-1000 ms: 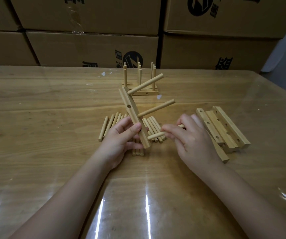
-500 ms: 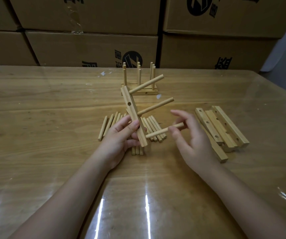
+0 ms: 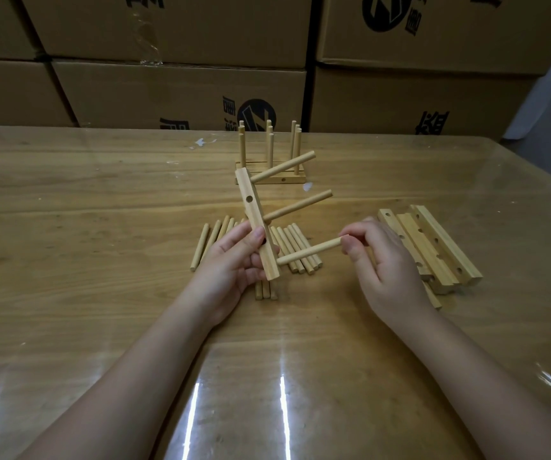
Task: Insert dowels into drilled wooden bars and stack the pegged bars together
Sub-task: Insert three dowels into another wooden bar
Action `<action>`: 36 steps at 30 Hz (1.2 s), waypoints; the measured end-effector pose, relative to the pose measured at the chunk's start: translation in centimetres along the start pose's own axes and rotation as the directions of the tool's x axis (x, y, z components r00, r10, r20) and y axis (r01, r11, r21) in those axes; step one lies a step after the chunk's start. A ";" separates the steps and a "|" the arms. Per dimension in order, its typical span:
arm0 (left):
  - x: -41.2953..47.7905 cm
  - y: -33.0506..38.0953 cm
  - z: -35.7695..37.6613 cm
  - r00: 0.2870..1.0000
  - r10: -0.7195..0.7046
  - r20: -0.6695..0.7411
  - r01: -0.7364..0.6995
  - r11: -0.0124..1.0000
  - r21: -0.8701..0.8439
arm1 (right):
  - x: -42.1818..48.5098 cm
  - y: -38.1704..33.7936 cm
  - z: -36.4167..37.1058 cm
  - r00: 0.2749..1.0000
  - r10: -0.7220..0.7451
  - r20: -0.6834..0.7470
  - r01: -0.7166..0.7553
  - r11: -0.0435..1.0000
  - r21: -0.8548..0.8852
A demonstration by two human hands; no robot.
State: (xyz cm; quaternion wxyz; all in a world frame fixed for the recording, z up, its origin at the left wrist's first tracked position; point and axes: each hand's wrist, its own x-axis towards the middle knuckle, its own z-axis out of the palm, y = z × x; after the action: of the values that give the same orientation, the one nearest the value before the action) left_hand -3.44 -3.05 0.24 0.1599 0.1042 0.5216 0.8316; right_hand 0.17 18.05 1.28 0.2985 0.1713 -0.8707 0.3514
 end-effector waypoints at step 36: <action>0.2 -0.2 -0.2 1.000 0.002 0.003 -0.002 0.999 0.054 | -0.2 -0.2 -0.6 0.999 -0.003 0.043 0.004 0.999 -0.041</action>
State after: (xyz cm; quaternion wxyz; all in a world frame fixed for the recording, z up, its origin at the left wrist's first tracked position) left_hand -3.66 -3.11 -0.05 0.1571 0.1102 0.5437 0.8171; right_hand 0.60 18.36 1.60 0.2840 0.1740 -0.8836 0.3290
